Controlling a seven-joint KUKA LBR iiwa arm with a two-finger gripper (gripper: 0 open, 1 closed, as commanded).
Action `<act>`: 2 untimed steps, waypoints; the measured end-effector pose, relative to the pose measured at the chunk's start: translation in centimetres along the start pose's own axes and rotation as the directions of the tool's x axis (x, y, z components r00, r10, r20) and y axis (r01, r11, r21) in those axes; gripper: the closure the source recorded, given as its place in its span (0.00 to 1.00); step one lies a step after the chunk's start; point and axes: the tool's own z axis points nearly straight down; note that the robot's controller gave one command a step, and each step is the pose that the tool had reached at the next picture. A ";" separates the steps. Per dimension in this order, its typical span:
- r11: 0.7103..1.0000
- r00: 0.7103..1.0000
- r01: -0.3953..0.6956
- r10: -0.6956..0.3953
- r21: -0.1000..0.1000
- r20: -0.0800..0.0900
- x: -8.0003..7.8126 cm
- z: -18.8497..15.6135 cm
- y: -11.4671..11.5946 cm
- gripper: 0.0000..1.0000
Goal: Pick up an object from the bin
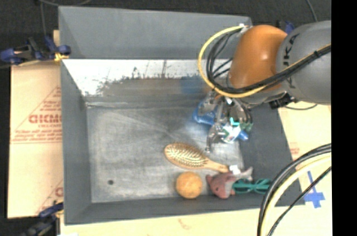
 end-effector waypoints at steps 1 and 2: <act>1.000 1.000 0.001 -0.001 0.000 0.001 0.0 -0.1 0.0 0.00; 0.998 0.998 -0.056 0.056 -0.009 0.018 -3.4 2.8 1.6 0.00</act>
Offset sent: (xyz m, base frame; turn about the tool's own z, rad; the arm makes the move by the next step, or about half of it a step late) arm 0.0494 0.0209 -0.0642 0.1056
